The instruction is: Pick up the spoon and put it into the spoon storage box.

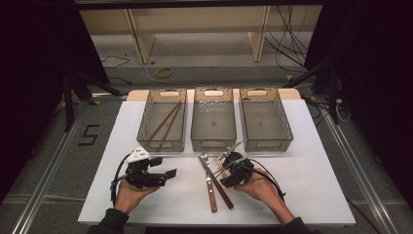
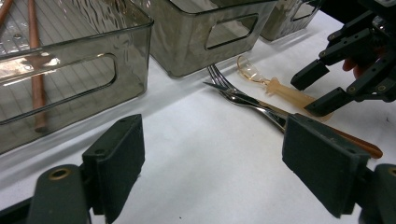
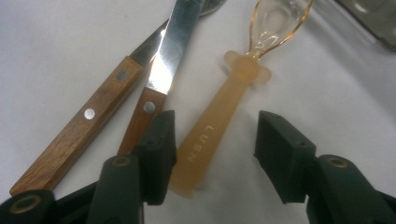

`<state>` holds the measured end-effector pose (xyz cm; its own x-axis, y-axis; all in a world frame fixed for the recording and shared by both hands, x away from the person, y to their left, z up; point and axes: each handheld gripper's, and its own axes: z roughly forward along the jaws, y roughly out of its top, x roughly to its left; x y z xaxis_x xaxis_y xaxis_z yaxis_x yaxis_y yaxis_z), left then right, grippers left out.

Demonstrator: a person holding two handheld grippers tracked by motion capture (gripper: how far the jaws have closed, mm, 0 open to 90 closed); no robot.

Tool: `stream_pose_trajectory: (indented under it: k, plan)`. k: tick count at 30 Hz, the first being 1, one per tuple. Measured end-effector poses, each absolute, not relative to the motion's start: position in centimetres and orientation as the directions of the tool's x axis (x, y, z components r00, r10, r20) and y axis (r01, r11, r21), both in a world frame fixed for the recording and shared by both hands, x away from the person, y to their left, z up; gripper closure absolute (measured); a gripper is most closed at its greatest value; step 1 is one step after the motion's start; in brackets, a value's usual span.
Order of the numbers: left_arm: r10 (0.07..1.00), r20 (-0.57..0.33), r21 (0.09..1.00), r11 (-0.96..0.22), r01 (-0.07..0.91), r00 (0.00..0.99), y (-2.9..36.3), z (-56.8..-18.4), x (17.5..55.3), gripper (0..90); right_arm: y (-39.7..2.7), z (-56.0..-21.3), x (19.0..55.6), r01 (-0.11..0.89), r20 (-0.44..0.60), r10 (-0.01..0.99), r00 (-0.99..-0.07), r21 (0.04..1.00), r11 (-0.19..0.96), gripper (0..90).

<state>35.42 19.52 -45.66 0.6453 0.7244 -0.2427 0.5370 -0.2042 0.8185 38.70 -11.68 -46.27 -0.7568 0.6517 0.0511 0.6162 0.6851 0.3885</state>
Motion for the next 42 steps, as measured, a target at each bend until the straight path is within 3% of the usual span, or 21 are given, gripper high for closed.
stream_pose_trajectory:
  k: [8, 20, 30, 42]
  plan:
    - [0.72, -0.233, 0.818, -0.219, 0.532, 0.654, 19.3, -45.8, 35.4, 20.9, -11.0, -46.5, 38.5, 0.593, 0.007, 0.638, -0.77, 0.379, 0.711, 59.7]
    - [0.706, -0.21, 0.811, -0.26, 0.524, 0.676, 18.8, -46.0, 35.3, 21.4, -11.5, -46.3, 38.8, 0.612, 0.034, 0.647, -0.762, 0.363, 0.702, 73.2]
    - [0.708, -0.208, 0.816, -0.256, 0.519, 0.675, 18.9, -46.1, 35.3, 21.5, -12.0, -46.2, 39.0, 0.608, 0.021, 0.649, -0.76, 0.376, 0.7, 75.6]
    - [0.717, -0.227, 0.826, -0.216, 0.52, 0.659, 19.6, -46.1, 35.4, 21.6, -13.5, -44.6, 38.9, 0.598, 0.096, 0.629, -0.772, 0.446, 0.666, 76.0]
